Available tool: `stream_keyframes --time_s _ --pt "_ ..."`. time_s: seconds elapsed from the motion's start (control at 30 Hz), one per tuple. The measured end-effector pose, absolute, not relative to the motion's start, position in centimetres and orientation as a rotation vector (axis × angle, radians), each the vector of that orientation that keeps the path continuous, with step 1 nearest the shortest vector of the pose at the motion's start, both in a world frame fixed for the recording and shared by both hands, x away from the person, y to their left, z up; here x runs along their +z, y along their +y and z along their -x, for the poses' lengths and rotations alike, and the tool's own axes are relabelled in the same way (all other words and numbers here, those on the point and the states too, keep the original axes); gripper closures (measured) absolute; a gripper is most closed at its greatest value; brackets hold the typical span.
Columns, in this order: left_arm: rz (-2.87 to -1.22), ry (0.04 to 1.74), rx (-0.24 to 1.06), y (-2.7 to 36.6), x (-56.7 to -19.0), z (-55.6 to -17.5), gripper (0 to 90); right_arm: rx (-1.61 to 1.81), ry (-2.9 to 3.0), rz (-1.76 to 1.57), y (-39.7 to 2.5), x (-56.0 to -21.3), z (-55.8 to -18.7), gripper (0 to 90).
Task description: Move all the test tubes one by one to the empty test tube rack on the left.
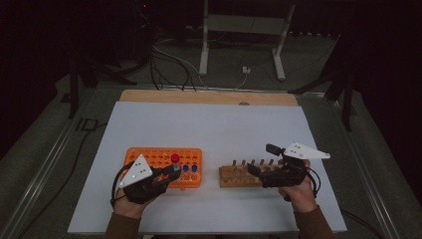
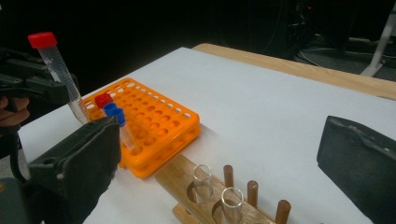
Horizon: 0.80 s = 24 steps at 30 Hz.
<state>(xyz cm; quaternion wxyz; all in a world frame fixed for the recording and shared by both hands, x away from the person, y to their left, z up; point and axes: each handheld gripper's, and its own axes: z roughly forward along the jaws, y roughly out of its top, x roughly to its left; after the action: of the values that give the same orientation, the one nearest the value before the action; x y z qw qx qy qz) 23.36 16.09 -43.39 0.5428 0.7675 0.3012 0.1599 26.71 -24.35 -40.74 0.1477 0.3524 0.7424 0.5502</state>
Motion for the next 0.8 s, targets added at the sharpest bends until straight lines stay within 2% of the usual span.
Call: stream_keyframes --time_s 0.5,0.8 --pt "-1.794 0.820 0.470 17.3 -45.0 -24.2 75.2 1.593 2.124 -1.019 -24.6 -40.7 -26.7 0.0" --pt "-1.840 0.837 0.472 16.9 -46.6 -25.0 75.2 1.601 2.121 -1.021 -24.8 -40.8 -26.6 0.0"
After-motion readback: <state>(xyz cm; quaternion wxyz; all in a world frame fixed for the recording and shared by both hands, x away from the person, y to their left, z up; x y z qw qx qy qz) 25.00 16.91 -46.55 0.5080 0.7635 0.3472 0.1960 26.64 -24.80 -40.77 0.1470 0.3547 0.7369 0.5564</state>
